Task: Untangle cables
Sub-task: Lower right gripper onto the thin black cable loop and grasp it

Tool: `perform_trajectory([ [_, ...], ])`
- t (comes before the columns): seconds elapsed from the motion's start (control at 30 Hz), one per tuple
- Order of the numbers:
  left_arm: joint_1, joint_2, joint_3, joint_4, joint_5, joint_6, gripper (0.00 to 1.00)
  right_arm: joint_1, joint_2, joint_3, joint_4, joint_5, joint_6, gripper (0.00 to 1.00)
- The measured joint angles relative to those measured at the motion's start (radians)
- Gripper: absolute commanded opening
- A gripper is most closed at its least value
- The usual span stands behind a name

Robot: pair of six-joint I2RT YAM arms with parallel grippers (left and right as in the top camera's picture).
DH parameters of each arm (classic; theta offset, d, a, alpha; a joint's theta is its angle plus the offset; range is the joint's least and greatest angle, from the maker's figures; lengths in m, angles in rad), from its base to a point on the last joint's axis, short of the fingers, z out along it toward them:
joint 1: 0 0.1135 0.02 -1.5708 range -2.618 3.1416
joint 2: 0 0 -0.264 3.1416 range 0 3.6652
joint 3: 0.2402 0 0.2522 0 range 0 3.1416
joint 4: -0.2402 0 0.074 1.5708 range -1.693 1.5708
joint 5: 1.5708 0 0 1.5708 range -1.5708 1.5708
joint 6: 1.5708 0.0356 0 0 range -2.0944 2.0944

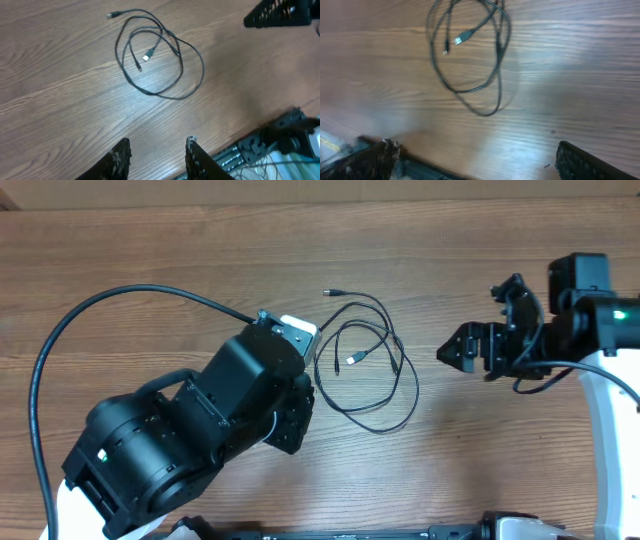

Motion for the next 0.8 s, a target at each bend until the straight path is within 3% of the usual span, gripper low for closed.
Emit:
perform_trajectory([
  [0.33,0.000,0.000,0.000,0.006,-0.042,-0.050,0.36,0.213,0.000,-0.005,0.142,0.326,0.230,1.00],
  [0.5,0.000,0.000,0.000,-0.013,-0.077,-0.083,0.30,0.294,-0.001,-0.058,0.213,0.400,0.353,1.00],
  [0.8,0.000,0.000,0.000,-0.050,-0.169,-0.158,0.34,0.430,-0.001,-0.249,0.408,0.432,0.465,1.00],
])
